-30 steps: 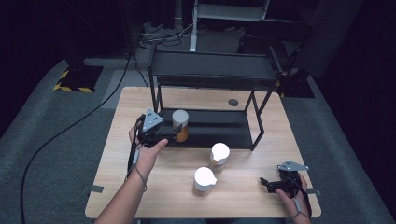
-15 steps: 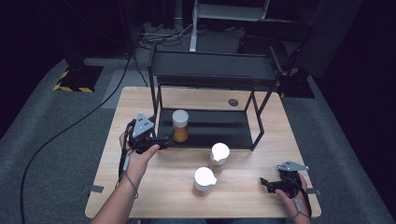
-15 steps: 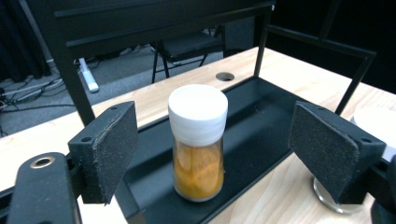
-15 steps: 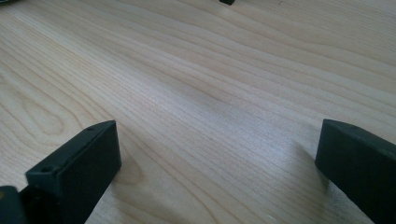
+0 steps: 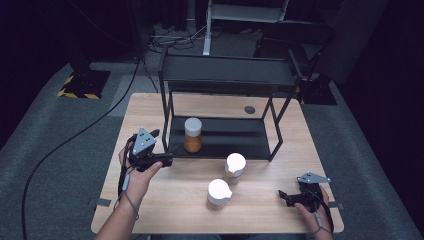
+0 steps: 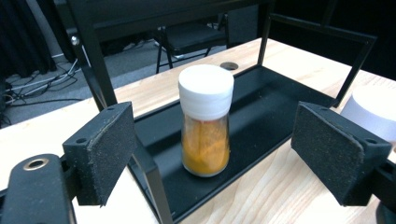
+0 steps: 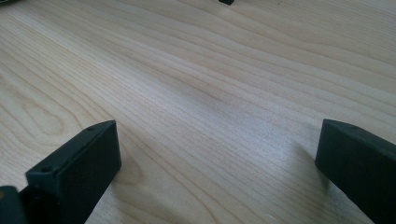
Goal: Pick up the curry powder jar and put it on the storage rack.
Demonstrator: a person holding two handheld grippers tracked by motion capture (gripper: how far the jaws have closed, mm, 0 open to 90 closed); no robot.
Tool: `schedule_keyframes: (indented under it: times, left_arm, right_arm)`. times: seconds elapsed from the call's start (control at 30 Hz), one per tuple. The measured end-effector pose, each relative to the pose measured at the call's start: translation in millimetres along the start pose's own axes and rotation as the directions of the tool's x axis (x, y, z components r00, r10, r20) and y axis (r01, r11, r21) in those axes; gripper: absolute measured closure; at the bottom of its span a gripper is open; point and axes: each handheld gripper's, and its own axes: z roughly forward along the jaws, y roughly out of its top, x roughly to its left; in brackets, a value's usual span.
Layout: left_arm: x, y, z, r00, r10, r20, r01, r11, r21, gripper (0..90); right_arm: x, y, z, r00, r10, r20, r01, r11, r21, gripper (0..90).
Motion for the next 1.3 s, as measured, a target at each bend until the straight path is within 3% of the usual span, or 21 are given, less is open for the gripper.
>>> schedule_keyframes:
  times: [1.0,1.3]
  left_arm:
    - [2.5,-58.1,-20.1,0.9995,-0.002,-0.031,0.004,0.9978,0.067,10.6]
    - [1.4,-81.0,-17.3,0.9983,0.015,-0.057,-0.007,0.9913,0.131,10.3]
  right_arm:
    - [2.2,0.6,0.5,0.9997,0.015,0.018,-0.015,1.000,-0.001,0.0]
    - [1.8,1.3,1.2,0.9999,0.009,0.012,-0.009,1.000,-0.001,0.0]
